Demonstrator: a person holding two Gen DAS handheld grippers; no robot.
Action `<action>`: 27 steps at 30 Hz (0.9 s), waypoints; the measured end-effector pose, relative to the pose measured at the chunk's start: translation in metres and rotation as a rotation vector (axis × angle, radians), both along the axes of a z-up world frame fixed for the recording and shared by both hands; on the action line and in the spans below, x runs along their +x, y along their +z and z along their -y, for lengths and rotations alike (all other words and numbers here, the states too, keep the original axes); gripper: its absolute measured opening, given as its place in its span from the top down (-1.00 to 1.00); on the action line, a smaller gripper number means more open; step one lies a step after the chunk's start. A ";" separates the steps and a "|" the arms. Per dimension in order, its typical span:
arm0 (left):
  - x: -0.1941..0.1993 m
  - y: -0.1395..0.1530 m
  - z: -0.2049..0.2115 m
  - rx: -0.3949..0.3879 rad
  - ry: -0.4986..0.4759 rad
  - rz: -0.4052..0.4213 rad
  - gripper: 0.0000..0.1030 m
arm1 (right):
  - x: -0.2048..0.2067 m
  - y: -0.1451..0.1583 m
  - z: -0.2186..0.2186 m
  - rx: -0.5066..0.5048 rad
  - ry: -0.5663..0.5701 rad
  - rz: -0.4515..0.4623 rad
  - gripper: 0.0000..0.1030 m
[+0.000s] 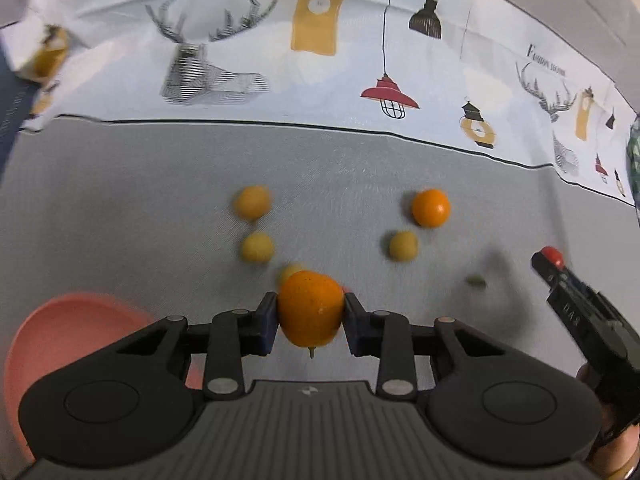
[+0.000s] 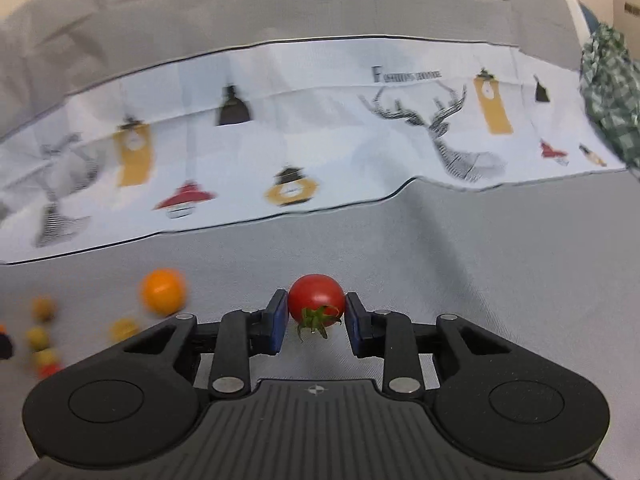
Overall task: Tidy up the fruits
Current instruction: 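Carry the mandarin and the cherry tomato over the pink plate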
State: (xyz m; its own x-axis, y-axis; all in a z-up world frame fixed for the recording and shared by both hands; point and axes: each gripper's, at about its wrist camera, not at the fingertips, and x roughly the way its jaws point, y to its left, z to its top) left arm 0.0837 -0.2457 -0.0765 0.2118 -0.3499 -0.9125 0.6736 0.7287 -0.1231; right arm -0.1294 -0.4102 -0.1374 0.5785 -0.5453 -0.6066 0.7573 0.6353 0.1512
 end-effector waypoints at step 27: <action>-0.073 0.079 -0.259 -0.042 0.264 0.101 0.27 | -0.009 0.096 -0.250 -0.029 0.425 0.029 0.39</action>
